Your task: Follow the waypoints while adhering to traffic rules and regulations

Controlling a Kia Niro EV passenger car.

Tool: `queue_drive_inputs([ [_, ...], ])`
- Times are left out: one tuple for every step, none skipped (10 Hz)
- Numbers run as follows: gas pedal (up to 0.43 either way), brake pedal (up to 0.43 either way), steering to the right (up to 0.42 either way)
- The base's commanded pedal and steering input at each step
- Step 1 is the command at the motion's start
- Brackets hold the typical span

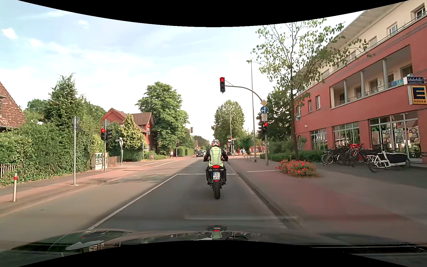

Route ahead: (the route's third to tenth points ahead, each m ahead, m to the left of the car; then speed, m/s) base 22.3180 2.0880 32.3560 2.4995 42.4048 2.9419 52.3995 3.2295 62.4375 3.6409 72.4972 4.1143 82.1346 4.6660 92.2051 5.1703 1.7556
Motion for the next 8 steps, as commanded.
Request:
queue_drive_inputs([
  [0.0, 0.14, -0.007],
  [0.0, 0.146, -0.008],
  [0.0, 0.146, -0.01],
  [0.0, 0.146, -0.014],
  [0.0, 0.146, -0.016],
  [0.0, 0.152, -0.018],
  [0.0, 0.146, -0.017],
  [0.0, 0.146, -0.017],
])
